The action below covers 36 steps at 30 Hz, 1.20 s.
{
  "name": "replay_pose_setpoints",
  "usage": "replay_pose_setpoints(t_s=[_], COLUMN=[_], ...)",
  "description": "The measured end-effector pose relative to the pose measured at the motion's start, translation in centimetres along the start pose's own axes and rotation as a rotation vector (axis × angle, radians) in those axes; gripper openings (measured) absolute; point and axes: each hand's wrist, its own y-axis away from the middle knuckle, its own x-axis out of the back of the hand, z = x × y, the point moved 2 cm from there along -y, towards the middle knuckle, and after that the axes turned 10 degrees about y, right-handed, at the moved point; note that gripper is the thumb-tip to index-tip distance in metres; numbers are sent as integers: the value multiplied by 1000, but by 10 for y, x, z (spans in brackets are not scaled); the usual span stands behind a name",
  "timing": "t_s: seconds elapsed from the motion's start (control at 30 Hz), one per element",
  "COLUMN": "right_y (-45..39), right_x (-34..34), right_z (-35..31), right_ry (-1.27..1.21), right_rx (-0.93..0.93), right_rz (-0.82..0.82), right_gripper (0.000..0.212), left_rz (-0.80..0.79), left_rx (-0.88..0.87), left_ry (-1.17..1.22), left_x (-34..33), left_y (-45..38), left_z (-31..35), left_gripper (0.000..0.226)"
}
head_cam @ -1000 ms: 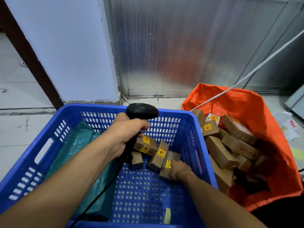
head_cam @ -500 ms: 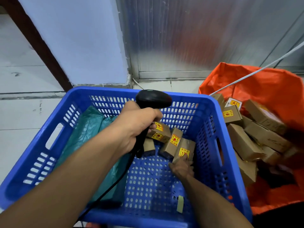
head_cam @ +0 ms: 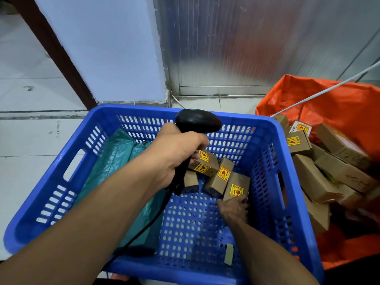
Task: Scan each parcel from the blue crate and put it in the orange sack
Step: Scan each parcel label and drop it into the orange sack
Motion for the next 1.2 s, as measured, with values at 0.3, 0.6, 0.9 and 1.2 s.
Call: replay_pose_setpoints(t_s=[0.3, 0.6, 0.9, 1.2], right_y=[14, 22, 69, 103], right_x=[30, 98, 171, 261], right_z=[-3, -11, -18, -22], right_ry=[22, 61, -180, -227], right_rx=[26, 45, 34, 140], right_rz=[-23, -177, -346, -392], right_gripper=[98, 108, 75, 67], left_rz=[-34, -45, -64, -61], left_rx=[-34, -86, -120, -134], left_ry=[5, -6, -12, -26], left_x=[4, -1, -6, -6], left_y=[15, 24, 29, 31], left_z=[14, 20, 23, 26], left_gripper=[8, 21, 25, 21])
